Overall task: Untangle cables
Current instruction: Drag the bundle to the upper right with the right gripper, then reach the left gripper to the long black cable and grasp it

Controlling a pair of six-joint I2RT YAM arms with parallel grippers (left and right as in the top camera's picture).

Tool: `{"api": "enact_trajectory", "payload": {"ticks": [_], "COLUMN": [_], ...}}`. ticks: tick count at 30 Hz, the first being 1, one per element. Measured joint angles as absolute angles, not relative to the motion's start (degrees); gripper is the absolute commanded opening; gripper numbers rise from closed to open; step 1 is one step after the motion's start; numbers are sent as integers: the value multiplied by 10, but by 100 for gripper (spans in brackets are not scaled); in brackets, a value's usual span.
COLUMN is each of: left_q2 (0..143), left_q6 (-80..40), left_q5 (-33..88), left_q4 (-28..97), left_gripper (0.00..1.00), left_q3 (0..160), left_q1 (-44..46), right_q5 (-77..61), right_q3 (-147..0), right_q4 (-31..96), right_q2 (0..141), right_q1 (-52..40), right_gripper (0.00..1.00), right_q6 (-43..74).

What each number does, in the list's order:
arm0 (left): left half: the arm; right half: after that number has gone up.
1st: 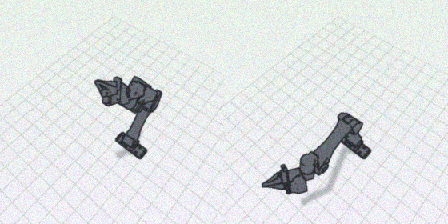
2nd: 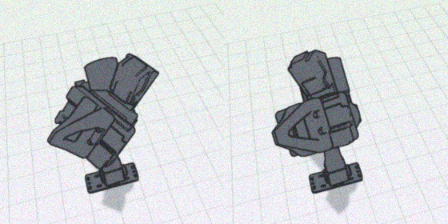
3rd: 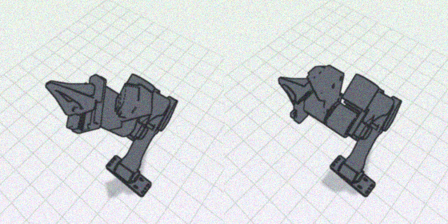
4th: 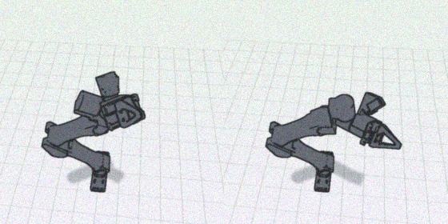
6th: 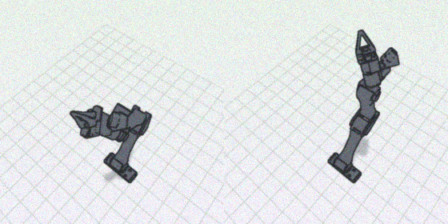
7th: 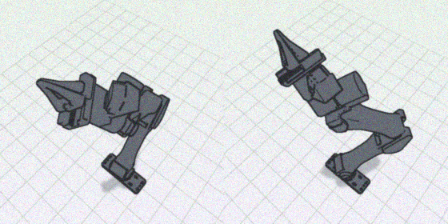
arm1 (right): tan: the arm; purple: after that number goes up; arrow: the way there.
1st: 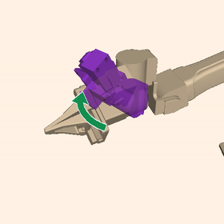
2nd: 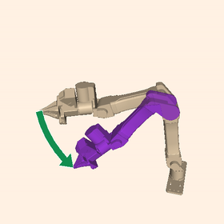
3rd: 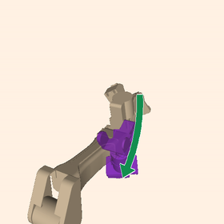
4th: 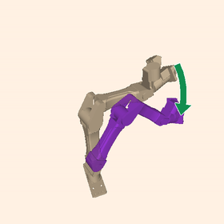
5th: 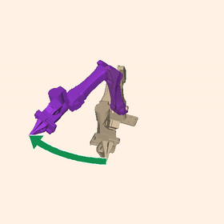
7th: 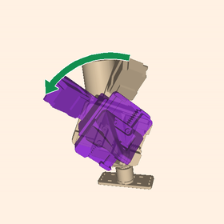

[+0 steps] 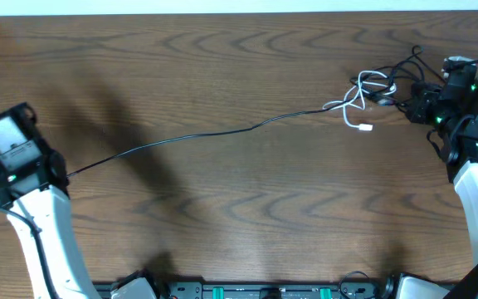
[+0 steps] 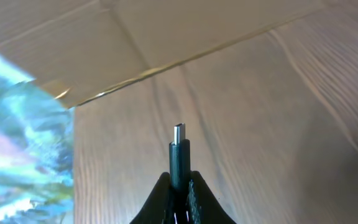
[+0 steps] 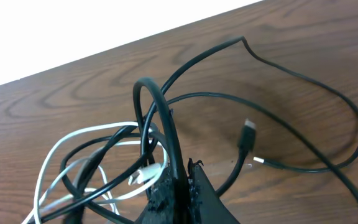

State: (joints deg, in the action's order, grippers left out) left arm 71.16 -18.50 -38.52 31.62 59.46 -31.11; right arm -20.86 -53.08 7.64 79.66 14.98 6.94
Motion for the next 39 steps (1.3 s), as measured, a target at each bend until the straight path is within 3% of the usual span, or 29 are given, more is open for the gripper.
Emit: {"api": "enact_trajectory", "payload": {"ticks": [22, 30, 37, 38, 39], "left_q2": [712, 713, 737, 743, 748], "left_q6": [-217, -236, -266, -270, -272], "left_q5": [-406, -326, -170, -119, -78], "left_q4": [241, 184, 160, 159, 159], "left_gripper": [7, 7, 8, 9, 17], "left_q3": [595, 594, 594, 594, 594], "left_q1": [-640, -745, -764, -764, -764], "right_q5": [-243, -252, -255, -254, -251], "right_q3": [-531, -531, -531, -531, -531], "right_q4": [109, 126, 128, 128, 127], "right_q2": [797, 797, 797, 797, 797], "right_q1": [143, 143, 143, 143, 143], "right_gripper": [1, 1, 1, 1, 1], "right_q6": [69, 69, 69, 69, 69]}}
